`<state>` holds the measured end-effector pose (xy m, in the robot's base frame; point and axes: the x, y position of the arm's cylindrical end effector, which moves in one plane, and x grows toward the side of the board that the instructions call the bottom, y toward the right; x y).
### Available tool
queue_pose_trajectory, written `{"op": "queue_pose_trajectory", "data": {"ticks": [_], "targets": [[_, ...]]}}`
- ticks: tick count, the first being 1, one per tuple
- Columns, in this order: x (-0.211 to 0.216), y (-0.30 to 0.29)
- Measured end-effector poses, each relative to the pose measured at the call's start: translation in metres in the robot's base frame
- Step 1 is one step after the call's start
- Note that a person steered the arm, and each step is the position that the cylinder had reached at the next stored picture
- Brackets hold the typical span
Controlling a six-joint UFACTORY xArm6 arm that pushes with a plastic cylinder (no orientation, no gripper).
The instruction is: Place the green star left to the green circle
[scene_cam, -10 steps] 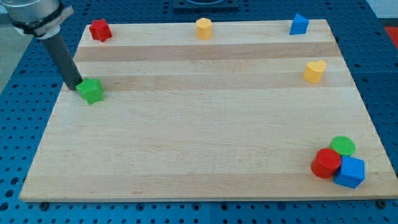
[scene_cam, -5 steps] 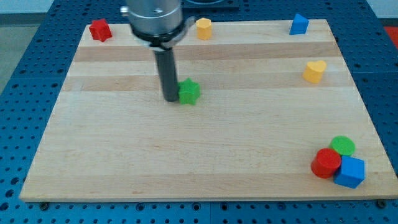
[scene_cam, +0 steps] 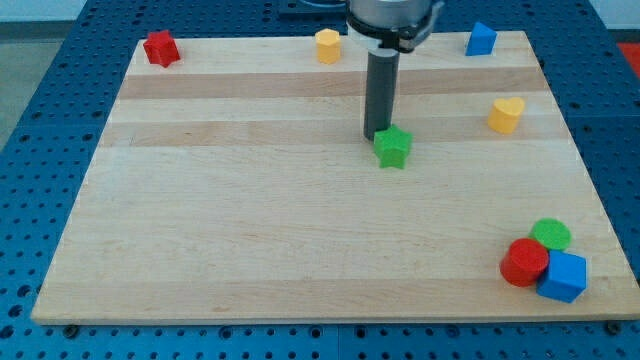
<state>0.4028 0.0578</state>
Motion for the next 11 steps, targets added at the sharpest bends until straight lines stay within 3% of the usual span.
{"op": "queue_pose_trajectory", "data": {"ticks": [2,4,8,9,10,11], "targets": [[0.062,0.026],[0.081,0.09],[0.114,0.115],[0.085,0.077],[0.057,-0.019],[0.035,-0.152]]}}
